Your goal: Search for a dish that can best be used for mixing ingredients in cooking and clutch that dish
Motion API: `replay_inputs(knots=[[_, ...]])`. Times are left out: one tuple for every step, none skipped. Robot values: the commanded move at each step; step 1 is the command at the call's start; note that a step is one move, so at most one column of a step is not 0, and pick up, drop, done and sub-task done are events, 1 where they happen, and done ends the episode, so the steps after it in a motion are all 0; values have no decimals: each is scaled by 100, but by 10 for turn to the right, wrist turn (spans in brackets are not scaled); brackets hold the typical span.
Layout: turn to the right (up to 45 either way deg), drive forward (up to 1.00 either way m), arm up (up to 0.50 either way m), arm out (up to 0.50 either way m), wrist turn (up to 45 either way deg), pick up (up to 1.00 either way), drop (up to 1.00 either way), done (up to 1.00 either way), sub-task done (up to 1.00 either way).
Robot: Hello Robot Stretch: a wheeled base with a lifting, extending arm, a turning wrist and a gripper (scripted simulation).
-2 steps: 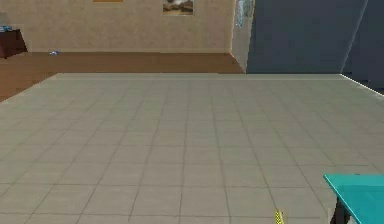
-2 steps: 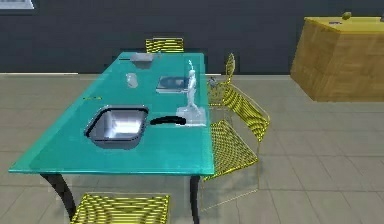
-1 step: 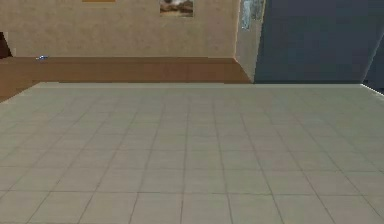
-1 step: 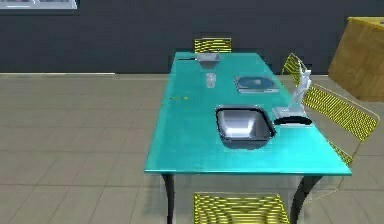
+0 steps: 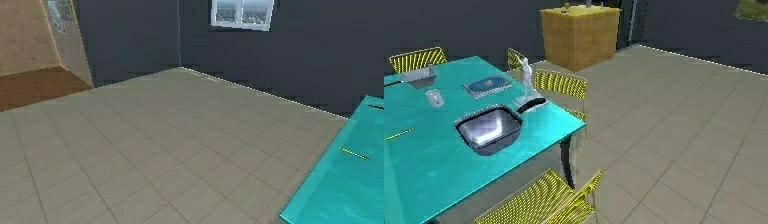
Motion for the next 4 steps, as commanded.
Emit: replay_inputs(knots=[[60, 0, 0, 0, 0, 0, 0, 0, 0], [0, 65, 0, 0, 0, 0, 0, 0, 0], [300, 0, 0, 0, 0, 0, 0, 0, 0], [0, 5, 0, 0, 0, 0, 0, 0, 0]])
